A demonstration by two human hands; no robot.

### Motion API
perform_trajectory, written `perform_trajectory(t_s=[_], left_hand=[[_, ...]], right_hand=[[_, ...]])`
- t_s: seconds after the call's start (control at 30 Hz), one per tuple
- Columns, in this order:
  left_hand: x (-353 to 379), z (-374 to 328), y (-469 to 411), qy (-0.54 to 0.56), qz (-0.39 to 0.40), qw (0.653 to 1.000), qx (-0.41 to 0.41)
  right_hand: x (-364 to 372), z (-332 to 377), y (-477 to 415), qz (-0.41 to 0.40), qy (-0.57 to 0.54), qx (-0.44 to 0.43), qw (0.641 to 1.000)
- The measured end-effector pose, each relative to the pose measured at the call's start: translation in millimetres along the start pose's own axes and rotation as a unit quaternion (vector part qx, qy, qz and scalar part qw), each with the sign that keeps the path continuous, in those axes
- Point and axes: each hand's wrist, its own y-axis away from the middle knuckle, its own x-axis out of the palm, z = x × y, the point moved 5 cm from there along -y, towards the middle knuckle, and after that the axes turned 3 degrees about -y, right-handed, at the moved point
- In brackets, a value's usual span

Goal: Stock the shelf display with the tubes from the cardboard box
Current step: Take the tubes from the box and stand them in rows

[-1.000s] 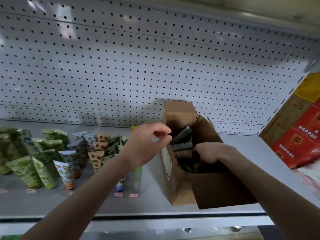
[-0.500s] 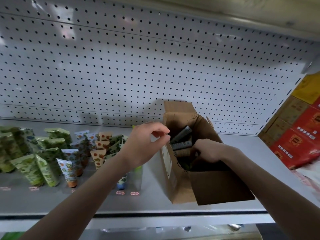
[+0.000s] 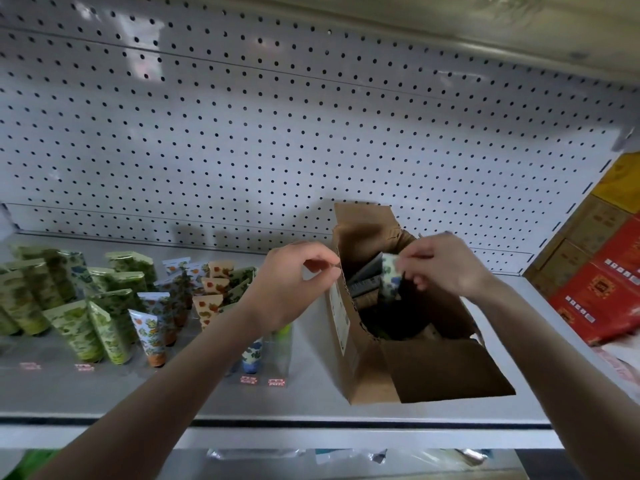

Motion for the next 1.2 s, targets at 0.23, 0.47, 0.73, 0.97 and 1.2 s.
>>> perform_trajectory(t_s=[0.23,0.47,0.73,0.97,1.2], left_hand=[[-5.3,-8.8,-1.4,0.034,-0.003,0.999,0.014],[-22.3,-21.2,-0.9,0.13,0.009,0.991,0.014],[-71.9,-2.3,11.6,0.142,0.014,0.989,0.026],[-107.6,27.3,29.7,0.121,-0.01,0.993,0.007],[-126.3,46.7,44.3,0.118,0.01,0.993,0.001]], right_hand=[[-33.8,67.4,26.7,-0.106,-0.15,-0.08,0.98],[-13.6,118.5,44.5,-0.094,-0.183,-0.13,0.97],[44.7,151.8,35.9,-0.068,-0.132,-0.161,0.976],[88.6,174.0,36.0,-0.042,-0.124,-0.177,0.975],[126.9,180.2,44.1,0.005,-0.231,-0.163,0.959]])
